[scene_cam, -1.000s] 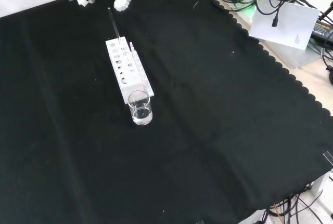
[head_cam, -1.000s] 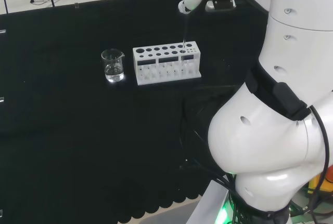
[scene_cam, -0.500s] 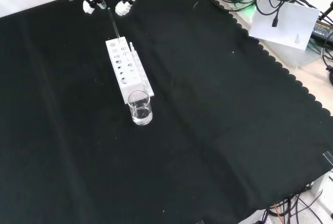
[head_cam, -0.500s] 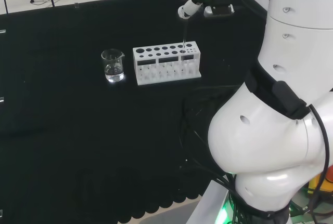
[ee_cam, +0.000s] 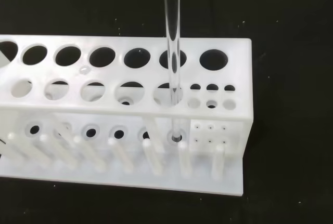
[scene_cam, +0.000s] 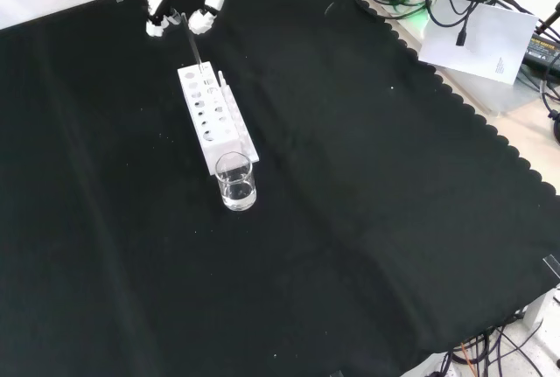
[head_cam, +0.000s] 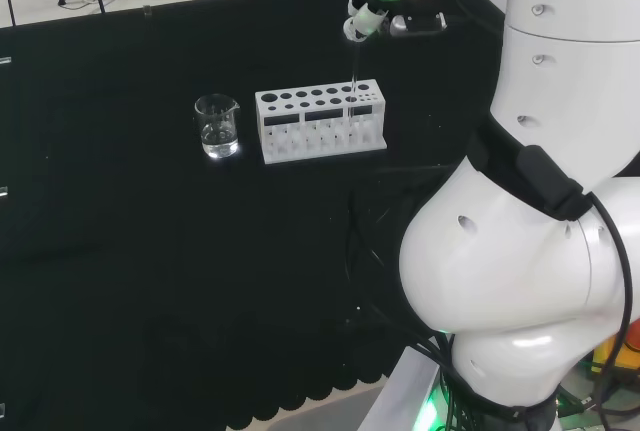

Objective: Take the glass rod from the white test tube rack.

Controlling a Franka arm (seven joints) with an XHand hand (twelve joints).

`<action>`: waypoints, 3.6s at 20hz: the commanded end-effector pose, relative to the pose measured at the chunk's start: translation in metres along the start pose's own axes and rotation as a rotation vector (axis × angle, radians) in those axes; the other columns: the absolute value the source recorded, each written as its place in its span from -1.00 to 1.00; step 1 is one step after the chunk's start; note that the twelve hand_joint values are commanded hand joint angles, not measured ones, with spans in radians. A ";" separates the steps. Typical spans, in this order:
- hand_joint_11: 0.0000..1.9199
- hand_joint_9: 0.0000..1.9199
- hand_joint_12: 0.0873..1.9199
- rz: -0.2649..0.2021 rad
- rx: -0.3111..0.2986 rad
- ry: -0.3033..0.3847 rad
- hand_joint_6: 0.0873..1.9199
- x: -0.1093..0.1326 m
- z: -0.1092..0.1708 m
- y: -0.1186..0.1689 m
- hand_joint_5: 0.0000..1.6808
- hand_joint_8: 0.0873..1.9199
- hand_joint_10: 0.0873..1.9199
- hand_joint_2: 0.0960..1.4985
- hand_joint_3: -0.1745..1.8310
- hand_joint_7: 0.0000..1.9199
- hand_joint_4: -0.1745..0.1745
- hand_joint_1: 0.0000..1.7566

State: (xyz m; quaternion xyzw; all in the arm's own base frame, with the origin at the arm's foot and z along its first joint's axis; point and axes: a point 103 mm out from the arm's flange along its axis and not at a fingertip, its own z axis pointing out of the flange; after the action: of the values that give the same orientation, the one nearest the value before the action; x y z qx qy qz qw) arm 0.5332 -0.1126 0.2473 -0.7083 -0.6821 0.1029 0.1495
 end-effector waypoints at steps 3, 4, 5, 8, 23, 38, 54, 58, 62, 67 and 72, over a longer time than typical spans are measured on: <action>0.02 0.15 0.18 -0.062 0.002 -0.011 -0.19 0.004 0.000 0.006 -0.54 -0.09 -0.11 0.15 -0.17 -0.25 -1.00 0.07; 0.06 0.18 0.16 -0.065 0.004 -0.011 -0.17 0.005 -0.001 0.006 -0.53 -0.09 -0.10 0.14 -0.16 -0.24 -1.00 0.09; 0.10 0.20 0.14 -0.041 0.007 -0.016 -0.15 0.007 -0.001 0.006 -0.51 -0.10 -0.08 0.13 -0.14 -0.22 -1.00 0.10; 0.25 0.26 0.06 -0.012 0.025 -0.023 -0.10 0.013 -0.002 0.007 -0.48 -0.08 -0.05 0.12 -0.12 -0.15 -1.00 0.14; 0.69 0.50 -0.22 -0.070 0.020 0.001 -0.01 0.026 -0.002 -0.010 -0.27 0.01 -0.03 0.09 -0.09 0.14 -1.00 0.27; 0.60 0.51 -0.33 -0.071 -0.116 0.041 -0.18 0.028 -0.006 -0.008 0.16 0.05 0.05 0.47 -0.90 0.16 -1.00 0.45; 0.74 0.67 -0.51 -0.036 -0.186 0.006 -0.93 0.045 -0.087 -0.060 0.62 -0.35 -0.20 0.37 -1.00 0.40 -1.00 0.51; 0.75 0.67 -0.52 -0.037 -0.207 0.003 -0.94 0.054 -0.113 -0.088 0.62 -0.35 -0.21 0.37 -1.00 0.40 -1.00 0.51; 0.76 0.68 -0.53 -0.025 -0.231 -0.006 -1.00 0.064 -0.134 -0.113 0.65 -0.35 -0.22 0.37 -1.00 0.40 -1.00 0.51; 0.76 0.68 -0.54 -0.041 -0.253 0.002 -1.00 0.069 -0.143 -0.121 0.66 -0.35 -0.22 0.37 -1.00 0.40 -1.00 0.51; 0.76 0.69 -0.54 -0.056 -0.270 0.011 -1.00 0.070 -0.148 -0.124 0.66 -0.35 -0.22 0.36 -1.00 0.40 -1.00 0.51</action>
State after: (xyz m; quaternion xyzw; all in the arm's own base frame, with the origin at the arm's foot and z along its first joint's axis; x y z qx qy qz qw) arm 0.4735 -0.0506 0.4298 -0.7064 -0.7051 0.0074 0.0614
